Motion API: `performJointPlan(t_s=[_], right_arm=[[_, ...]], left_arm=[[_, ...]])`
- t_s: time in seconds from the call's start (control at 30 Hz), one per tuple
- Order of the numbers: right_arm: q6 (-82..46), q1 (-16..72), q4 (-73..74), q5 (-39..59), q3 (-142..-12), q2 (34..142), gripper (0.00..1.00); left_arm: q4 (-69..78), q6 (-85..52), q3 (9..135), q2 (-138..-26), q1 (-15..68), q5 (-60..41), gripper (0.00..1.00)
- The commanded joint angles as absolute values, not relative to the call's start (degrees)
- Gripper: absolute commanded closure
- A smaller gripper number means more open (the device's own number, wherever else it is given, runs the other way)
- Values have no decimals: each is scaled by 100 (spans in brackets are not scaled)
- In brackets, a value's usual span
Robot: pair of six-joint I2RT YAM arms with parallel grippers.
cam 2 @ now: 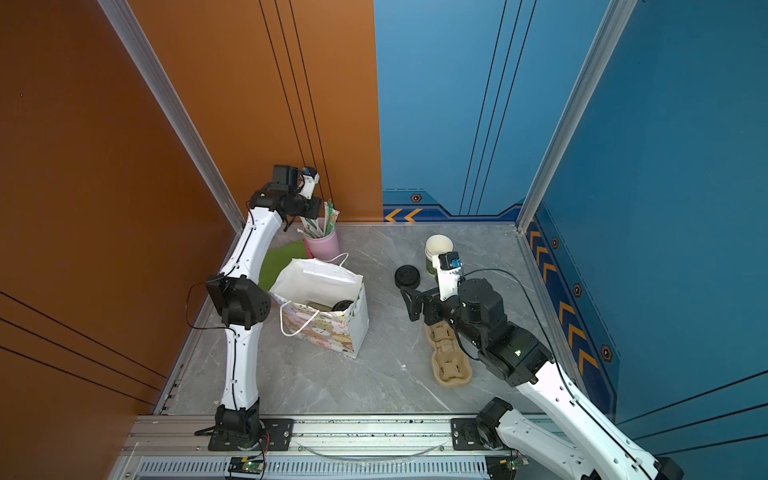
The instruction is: Pack the takeout coffee
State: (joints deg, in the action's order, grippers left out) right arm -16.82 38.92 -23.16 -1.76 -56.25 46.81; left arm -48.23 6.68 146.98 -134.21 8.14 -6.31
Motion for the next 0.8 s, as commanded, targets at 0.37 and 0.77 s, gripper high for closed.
performJointPlan(t_s=[0.37,0.77], right_arm=[[-1753,3832,-2250,-2,-5547,4746,0],[-1671,3782,-2242,52,-5624,4815,0]], left_arm=[[-4878,1017,14358,-11735,886,-299,100],[-4892,1165,13754,-9709,1308,-188,100]])
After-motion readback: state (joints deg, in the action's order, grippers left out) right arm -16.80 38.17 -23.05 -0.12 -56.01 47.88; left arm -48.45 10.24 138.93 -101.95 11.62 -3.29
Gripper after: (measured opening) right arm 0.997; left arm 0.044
